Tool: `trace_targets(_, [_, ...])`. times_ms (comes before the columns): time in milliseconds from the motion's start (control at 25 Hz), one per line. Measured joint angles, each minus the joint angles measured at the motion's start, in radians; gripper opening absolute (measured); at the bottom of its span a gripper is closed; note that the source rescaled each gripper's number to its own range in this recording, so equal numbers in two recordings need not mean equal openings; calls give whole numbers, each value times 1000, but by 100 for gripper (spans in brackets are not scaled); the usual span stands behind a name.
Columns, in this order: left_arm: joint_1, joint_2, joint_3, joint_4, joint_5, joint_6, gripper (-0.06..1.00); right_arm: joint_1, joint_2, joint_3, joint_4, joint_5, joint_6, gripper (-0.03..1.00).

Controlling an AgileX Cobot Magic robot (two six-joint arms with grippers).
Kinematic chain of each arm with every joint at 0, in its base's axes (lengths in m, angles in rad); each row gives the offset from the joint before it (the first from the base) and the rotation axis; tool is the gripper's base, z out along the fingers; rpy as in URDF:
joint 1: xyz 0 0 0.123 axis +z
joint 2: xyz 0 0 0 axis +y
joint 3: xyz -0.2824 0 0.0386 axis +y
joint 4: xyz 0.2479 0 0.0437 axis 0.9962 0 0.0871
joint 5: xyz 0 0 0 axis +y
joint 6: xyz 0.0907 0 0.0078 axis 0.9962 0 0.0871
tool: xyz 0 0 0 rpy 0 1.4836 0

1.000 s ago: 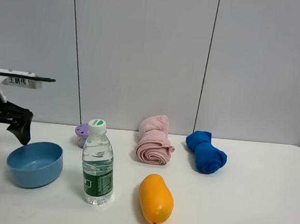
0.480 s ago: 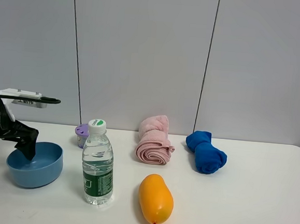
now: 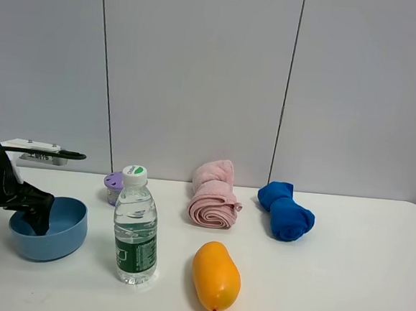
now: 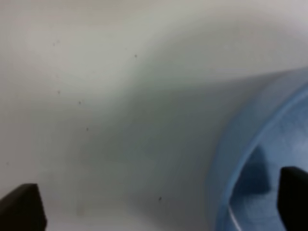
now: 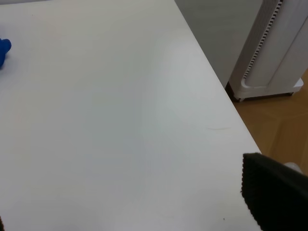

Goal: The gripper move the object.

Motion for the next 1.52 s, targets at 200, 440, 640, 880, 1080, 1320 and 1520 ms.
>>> trace_targets(200, [0, 0, 0, 0, 1, 0, 38, 0, 0, 0, 0, 0, 0, 100])
trace_targets(440, [0, -21, 0, 0, 15, 1, 1, 0, 0, 0, 0, 0, 0, 100])
trace_targets(640, [0, -108, 0, -2, 86, 1, 0, 0, 0, 0, 0, 0, 0, 100])
trace_targets(880, [0, -280, -23, -67, 208, 75, 0, 0, 0, 0, 0, 0, 0, 100])
trace_targets(1080, [-42, -345, -154, -86, 393, 91, 0, 0, 0, 0, 0, 0, 0, 100])
trace_targets(1320, [-163, -355, -366, -91, 555, 91, 0, 0, 0, 0, 0, 0, 0, 100])
trace_targets(1520, [-295, -355, -496, -92, 618, 92, 0, 0, 0, 0, 0, 0, 0, 100])
